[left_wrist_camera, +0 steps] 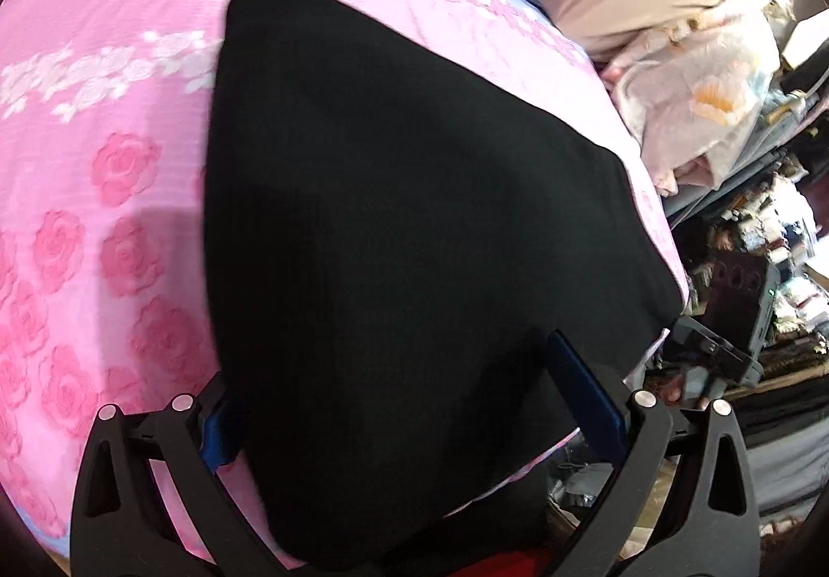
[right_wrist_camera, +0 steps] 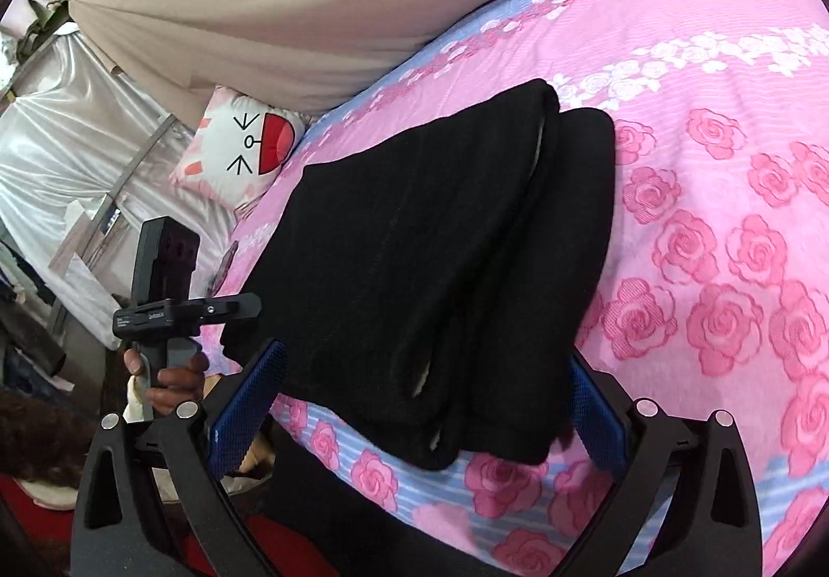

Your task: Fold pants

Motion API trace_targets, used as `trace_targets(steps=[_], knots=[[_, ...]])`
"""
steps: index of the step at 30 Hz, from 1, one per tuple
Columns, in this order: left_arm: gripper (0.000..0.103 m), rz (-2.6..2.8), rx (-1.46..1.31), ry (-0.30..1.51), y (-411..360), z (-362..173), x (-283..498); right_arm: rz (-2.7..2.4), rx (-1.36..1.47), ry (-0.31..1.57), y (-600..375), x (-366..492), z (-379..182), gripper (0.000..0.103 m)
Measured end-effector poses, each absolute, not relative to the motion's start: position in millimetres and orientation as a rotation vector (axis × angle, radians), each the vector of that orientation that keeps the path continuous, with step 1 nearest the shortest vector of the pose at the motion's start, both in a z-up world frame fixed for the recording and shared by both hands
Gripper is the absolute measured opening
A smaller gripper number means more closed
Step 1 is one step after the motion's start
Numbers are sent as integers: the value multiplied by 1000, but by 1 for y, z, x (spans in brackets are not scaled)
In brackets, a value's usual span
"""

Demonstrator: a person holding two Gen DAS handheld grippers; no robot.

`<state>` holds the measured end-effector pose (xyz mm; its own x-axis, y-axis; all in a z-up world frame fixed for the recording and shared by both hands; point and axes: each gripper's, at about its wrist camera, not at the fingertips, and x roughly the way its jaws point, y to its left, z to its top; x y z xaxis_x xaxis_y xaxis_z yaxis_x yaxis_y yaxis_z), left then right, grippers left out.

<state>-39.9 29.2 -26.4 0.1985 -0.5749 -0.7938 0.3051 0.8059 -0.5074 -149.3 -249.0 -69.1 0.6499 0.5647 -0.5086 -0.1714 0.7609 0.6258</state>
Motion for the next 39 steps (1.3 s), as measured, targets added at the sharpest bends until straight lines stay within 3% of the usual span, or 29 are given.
trace_targets(steps=[10,18,22,23,24,26,27,28,39], knots=[[98,-515,-299,1250,15,-27,-28,421,609,799,-241,-115,-66,98],[98,-504,-303,1081,21,-33,-49,369,587,799,-238,-120,-67,98],[97,-494,-294,1086,20,-35,-43,338,593,781,-236,-119,-66,98],[85,-489,-306,1083,22,-34,-42,324,592,777,-237,-120,-66,90],[78,-486,-323,1079,25,-33,-42,296,578,774,-235,-122,-65,71],[56,-509,-387,1087,34,-33,-39,254,568,772,-237,-126,-64,54],[50,-514,-414,1089,38,-31,-38,257,592,758,-239,-128,-63,49],[38,-513,-424,1084,41,-28,-37,252,606,747,-241,-131,-62,49],[27,-550,-355,986,36,22,-62,266,559,664,-224,-157,-22,43]])
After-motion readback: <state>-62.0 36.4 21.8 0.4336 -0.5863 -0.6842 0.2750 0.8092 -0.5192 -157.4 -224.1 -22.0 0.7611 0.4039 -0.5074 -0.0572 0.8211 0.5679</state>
